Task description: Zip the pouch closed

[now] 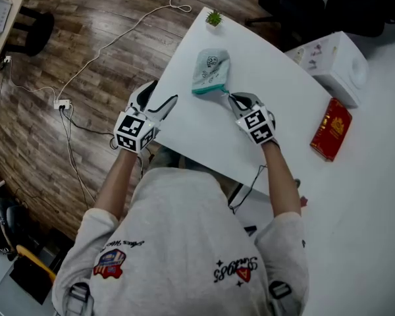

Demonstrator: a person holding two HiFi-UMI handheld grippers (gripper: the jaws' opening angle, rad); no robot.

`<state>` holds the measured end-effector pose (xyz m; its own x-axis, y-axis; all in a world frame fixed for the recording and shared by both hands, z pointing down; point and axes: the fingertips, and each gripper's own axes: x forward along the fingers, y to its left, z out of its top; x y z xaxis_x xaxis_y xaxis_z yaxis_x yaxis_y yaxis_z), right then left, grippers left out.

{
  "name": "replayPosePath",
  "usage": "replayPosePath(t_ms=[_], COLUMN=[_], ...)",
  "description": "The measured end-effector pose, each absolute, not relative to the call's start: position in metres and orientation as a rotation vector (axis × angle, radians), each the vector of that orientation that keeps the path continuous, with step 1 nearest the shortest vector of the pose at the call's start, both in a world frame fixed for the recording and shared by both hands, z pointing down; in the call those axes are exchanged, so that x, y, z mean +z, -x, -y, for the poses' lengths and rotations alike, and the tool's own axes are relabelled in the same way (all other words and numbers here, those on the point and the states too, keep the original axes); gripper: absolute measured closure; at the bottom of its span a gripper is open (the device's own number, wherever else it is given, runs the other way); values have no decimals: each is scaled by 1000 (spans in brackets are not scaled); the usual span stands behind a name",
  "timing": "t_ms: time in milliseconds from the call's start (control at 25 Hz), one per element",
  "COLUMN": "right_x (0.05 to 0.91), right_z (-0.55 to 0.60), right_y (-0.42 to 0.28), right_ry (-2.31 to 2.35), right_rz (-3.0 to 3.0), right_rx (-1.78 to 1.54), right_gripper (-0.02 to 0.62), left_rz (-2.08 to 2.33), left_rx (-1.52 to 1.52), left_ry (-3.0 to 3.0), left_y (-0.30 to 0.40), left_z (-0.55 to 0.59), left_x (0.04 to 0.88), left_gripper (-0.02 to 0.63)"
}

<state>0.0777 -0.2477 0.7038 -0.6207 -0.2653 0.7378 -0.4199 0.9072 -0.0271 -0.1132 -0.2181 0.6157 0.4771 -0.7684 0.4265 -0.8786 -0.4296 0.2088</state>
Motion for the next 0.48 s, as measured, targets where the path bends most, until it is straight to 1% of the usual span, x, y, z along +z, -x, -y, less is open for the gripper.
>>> replayPosePath(t_ms=[280,480], right_x=[669,637], right_z=[249,257], right_y=[-75,-79], right_ry=[-556,-630], right_rz=[2335,2380], right_rx=[317,299], right_gripper=[584,584], left_rz=[1367,1355], left_rx=[363,353], left_ry=[-2385,-2421], left_y=[106,101], left_z=[223,228], left_x=[594,580], left_gripper=[308,308])
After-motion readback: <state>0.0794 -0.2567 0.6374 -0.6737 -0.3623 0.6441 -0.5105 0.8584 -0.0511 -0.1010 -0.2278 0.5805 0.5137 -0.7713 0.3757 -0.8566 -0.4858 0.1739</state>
